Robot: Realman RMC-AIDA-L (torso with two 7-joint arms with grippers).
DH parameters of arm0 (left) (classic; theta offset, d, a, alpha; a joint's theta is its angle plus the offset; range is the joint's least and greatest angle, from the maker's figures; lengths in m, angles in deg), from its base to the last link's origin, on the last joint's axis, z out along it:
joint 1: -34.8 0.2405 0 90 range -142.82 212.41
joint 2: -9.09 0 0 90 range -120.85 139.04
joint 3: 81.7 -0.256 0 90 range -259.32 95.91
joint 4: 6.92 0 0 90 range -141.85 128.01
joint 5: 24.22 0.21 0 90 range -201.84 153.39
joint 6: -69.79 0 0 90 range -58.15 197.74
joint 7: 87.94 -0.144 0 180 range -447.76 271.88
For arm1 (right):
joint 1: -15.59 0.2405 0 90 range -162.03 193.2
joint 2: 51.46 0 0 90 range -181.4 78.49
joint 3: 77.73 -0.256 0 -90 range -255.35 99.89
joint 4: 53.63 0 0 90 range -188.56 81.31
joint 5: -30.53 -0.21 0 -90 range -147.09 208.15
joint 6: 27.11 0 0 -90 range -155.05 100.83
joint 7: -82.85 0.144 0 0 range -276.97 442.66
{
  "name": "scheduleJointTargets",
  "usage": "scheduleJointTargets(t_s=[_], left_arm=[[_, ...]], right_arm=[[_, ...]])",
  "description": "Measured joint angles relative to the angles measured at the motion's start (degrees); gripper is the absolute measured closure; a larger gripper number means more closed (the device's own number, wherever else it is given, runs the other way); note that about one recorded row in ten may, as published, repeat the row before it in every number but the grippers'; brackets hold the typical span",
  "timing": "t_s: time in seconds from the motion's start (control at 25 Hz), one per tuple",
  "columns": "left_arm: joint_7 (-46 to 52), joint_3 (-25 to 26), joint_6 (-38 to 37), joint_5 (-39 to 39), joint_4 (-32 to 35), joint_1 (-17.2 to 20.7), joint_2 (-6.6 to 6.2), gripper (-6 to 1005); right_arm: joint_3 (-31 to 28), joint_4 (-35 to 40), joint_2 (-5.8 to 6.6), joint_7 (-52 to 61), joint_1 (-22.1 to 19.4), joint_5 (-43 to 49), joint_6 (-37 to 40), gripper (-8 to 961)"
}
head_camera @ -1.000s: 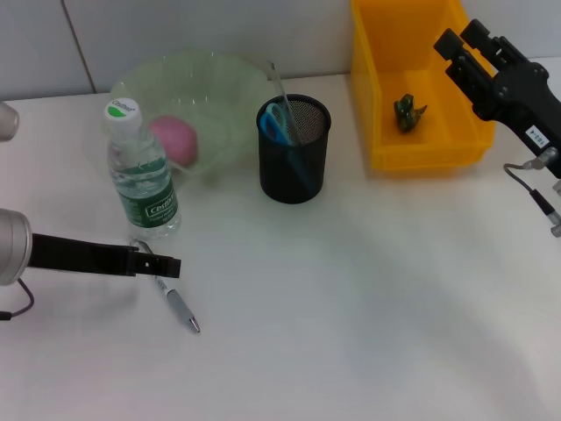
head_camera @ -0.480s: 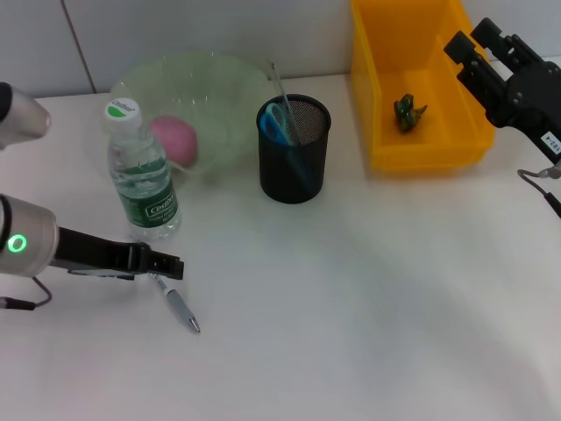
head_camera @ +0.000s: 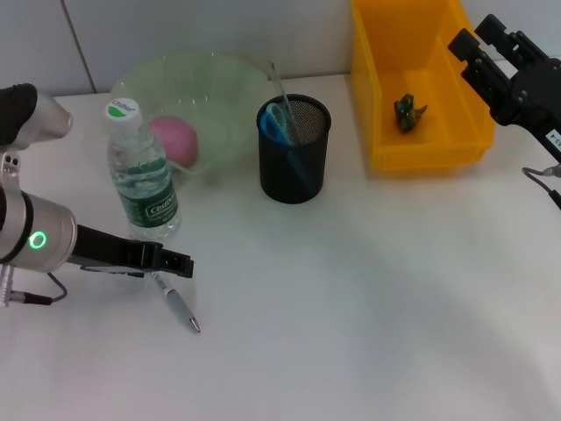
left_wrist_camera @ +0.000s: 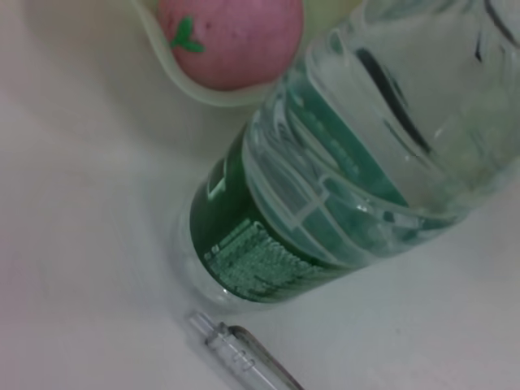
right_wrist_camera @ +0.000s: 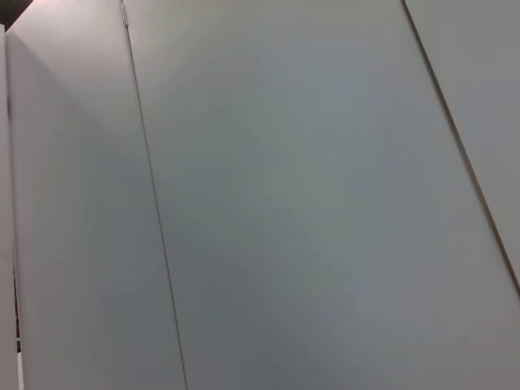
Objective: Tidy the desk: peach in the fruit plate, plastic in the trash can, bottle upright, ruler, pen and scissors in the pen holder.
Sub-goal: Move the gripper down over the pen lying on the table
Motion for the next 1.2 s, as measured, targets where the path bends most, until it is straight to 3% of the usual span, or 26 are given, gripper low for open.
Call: scheduleJointTargets(t_s=[0.44,0.76,1.2], left_arm=[[0.0,-0.6,0.1,0.3,-0.1,-0.1,-0.19,202],[0.2,0.2,-4.0,4.4,-5.4,-6.6,-0.08,202],[0.2,0.3,-3.8,5.1,-6.0,-7.9,0.08,202]], right_arm=[[0.0,0.0,0.0,0.5,-0.1,0.0,0.1,421],[0.0,0.2,0.0,0.5,-0.1,0.0,1.1,421],[0.0,0.8,0.0,1.7,-0.3,0.0,1.8,421]])
